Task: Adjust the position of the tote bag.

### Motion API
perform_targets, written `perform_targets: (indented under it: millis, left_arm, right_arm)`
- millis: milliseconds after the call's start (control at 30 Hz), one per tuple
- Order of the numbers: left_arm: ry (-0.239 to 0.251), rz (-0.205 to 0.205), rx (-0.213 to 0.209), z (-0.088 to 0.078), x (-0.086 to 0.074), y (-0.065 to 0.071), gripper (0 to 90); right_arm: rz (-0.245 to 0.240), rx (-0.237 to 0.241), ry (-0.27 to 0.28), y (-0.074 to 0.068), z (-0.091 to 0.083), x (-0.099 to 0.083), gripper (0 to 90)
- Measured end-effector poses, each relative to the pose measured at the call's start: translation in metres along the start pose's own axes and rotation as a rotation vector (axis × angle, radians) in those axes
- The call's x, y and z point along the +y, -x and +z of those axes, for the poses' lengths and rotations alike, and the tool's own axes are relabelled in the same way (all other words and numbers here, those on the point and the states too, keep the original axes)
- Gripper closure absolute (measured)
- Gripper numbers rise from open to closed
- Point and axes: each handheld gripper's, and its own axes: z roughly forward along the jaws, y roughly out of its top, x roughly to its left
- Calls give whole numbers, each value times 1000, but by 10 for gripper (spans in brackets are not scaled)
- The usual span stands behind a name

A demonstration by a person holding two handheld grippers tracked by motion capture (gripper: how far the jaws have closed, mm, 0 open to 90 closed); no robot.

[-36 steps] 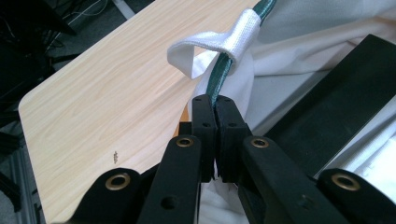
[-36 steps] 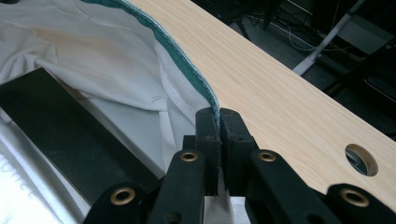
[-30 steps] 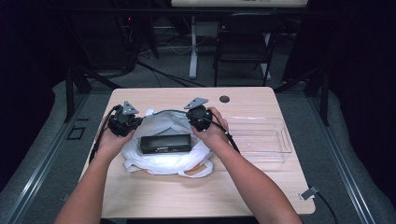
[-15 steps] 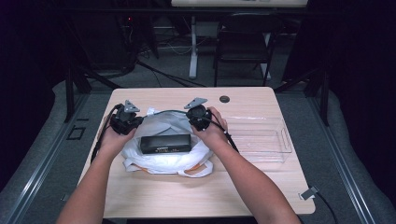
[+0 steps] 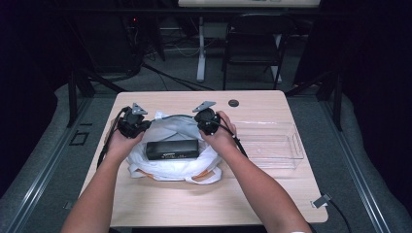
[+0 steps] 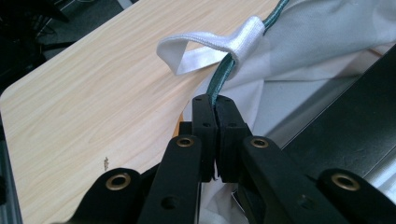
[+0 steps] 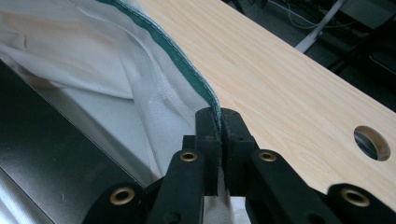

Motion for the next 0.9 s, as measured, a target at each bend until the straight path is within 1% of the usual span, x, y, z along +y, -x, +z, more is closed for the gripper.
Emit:
perform_targets:
  millis: [200,333,400,467,533,600,667,700,767,800,900]
  left_arm:
    - [5,-20,-9,4,1,-1,887]
    - [4,-26,-7,5,2,-2,887]
    - [6,-34,-8,6,2,-3,887]
    - [11,-49,-14,7,1,-4,887]
    - [12,-53,-14,8,1,-5,887]
    - [8,-57,-22,8,2,-6,887]
    - [13,-63,-20,10,2,-6,887]
    - [10,-64,-26,10,3,-7,887]
    - [11,-69,-21,11,3,-7,887]
    - [6,-67,-25,12,4,-7,887]
    - [2,-64,-20,13,7,-7,887]
  right_arm:
    - [7,12,-15,2,2,-1,867]
    - [16,17,-5,1,1,0,859]
    - [24,32,-1,1,-1,0,844]
    - [26,36,3,1,-4,1,814]
    - [26,51,13,1,-8,2,789]
    - [16,55,17,0,-13,2,775]
    - [20,57,36,0,-18,2,761]
    - [18,59,41,0,-22,1,753]
    - [22,61,42,0,-26,-1,742]
    - [25,63,39,1,-27,-2,741]
    - [29,63,33,2,-31,-7,730]
